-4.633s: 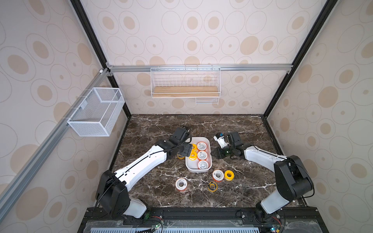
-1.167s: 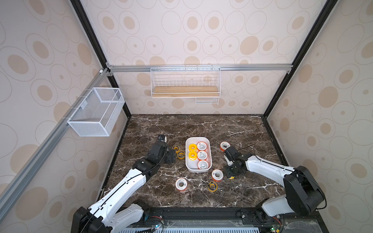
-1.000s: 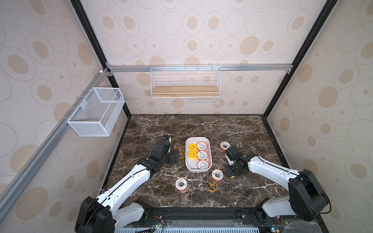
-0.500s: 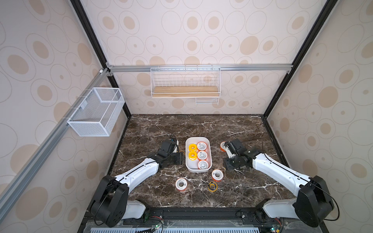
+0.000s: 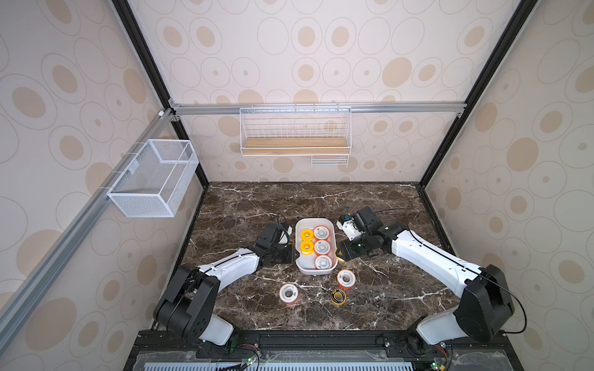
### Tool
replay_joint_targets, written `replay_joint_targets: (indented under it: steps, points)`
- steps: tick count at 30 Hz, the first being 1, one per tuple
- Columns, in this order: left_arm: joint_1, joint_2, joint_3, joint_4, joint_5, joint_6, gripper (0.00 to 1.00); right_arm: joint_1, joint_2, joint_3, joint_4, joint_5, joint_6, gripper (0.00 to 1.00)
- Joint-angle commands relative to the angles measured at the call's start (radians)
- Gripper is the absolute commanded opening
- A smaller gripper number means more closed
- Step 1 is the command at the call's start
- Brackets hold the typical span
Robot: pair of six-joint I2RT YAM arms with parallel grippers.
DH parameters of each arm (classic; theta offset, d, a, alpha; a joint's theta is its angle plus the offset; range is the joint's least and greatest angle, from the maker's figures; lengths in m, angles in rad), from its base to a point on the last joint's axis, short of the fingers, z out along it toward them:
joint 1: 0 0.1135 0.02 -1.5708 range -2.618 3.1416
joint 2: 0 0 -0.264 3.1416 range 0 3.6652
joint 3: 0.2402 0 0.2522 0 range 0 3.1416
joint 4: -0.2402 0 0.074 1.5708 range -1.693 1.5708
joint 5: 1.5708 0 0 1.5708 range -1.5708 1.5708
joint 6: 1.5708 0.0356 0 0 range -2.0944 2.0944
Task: Put the sealing tape into the storage box
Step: Place the sealing tape in the storage box.
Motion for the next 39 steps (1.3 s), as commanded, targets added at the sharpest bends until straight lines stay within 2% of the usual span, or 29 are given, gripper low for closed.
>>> replay_joint_targets:
  steps: [1,13,21,31,39]
  points:
    - [0.008,0.012,0.018,0.02,0.029,-0.009,0.22,0.029,0.042,0.053,0.005,-0.056,-0.031,0.59]
    - [0.008,0.007,0.004,0.048,0.063,-0.065,0.21,0.104,0.234,0.187,0.041,-0.133,-0.046,0.59]
    - [0.009,-0.025,0.001,0.014,0.037,-0.048,0.27,0.13,0.332,0.248,0.043,-0.143,-0.049,0.59]
    - [0.009,-0.031,-0.014,0.004,0.01,-0.045,0.2,0.15,0.424,0.303,0.034,-0.123,-0.041,0.59]
    - [0.009,-0.03,-0.016,0.007,0.012,-0.047,0.18,0.164,0.477,0.341,0.015,-0.112,-0.048,0.59]
